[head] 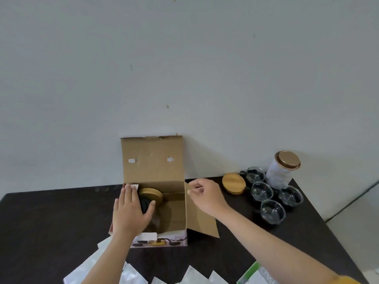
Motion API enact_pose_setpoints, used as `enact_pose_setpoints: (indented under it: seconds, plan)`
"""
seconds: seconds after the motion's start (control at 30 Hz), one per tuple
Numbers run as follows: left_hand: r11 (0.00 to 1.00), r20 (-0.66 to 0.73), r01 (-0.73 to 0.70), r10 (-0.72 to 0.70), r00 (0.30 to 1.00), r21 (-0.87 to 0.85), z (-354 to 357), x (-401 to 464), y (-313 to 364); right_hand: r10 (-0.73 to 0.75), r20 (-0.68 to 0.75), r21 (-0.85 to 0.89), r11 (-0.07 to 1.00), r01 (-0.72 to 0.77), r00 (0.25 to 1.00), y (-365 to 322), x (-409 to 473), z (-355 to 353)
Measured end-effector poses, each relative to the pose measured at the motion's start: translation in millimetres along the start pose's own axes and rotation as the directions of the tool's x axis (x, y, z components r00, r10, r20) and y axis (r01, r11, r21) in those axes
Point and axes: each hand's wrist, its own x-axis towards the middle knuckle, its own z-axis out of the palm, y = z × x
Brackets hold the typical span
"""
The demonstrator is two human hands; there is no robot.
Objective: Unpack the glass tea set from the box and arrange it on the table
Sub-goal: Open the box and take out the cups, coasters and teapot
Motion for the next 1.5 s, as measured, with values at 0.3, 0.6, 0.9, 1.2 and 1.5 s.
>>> enact_pose_setpoints:
  seconds: [0.3, 0.6, 0.9, 1.2, 1.5]
  plan:
    - [1.000, -0.011, 0.010, -0.010, 1.000, -0.014, 1, -1, 1, 0.579, 0.330, 0.372, 0.647, -0.666, 0.746, -23, 58, 111]
    - [1.000, -0.034, 0.011, -0.012, 0.999, -0.027, 7, 0, -1, 0.598, 0.388, 0.428, 0.557, -0.711, 0.702, -24, 84, 134]
    - [0.999, -0.024, 0.023, -0.024, 0.999, -0.027, 8, 0, -1, 0.575, 0.399, 0.450, 0.557, -0.699, 0.715, -26, 86, 140]
    - [1.000, -0.019, 0.022, -0.022, 1.000, -0.011, 7, -1, -1, 0.487, 0.348, 0.588, 0.552, -0.591, 0.801, -45, 62, 91]
    - [0.999, 0.009, 0.034, -0.034, 0.999, -0.010, 1, 0, -10, 0.442, 0.193, 0.655, 0.606, -0.450, 0.876, -2, 25, -2]
